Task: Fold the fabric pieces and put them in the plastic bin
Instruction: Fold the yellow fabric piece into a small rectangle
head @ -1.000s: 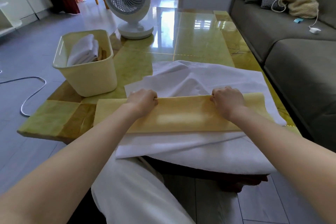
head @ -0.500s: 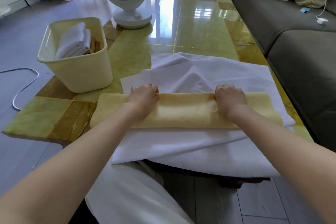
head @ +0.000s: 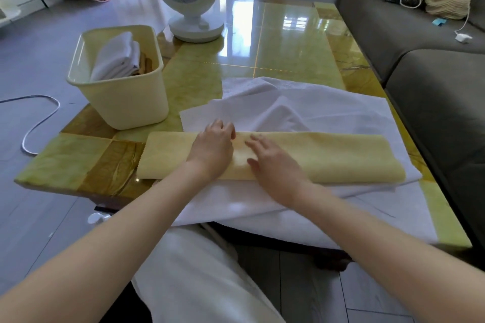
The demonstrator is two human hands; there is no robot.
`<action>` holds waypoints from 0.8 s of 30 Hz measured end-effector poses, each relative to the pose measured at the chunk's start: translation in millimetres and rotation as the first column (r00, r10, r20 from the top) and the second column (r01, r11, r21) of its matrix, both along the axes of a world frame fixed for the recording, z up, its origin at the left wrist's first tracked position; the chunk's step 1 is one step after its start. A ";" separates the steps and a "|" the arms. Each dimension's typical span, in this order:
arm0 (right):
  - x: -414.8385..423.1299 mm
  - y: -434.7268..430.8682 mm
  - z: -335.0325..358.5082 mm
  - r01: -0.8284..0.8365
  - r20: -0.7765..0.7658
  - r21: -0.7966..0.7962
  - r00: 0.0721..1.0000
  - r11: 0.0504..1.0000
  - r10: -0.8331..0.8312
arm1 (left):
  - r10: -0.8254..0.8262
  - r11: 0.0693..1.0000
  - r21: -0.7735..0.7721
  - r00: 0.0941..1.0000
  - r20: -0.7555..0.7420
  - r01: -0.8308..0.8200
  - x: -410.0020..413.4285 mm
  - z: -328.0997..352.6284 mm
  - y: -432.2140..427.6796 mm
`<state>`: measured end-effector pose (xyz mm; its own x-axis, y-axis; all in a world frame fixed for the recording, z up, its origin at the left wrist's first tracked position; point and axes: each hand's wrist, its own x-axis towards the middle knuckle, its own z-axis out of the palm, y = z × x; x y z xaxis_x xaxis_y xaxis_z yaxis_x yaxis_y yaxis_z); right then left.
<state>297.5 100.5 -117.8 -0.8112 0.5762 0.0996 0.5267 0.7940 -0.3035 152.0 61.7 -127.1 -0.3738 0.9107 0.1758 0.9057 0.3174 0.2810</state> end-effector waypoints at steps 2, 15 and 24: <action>-6.6 -21.9 -8.5 -0.062 -0.013 -0.027 0.998 0.998 0.062 | -0.012 1.000 -0.022 1.000 0.010 0.013 5.3 -2.7 -15.4; -11.1 -35.5 -25.3 0.027 0.286 -0.126 0.958 0.992 0.010 | 0.189 0.973 -0.143 0.982 0.028 -0.183 -33.0 -16.2 -82.6; -37.7 -60.6 -20.3 -0.118 0.253 -0.130 0.956 0.984 0.148 | 0.405 0.885 -0.259 0.914 0.023 -0.386 -58.1 -10.4 -104.2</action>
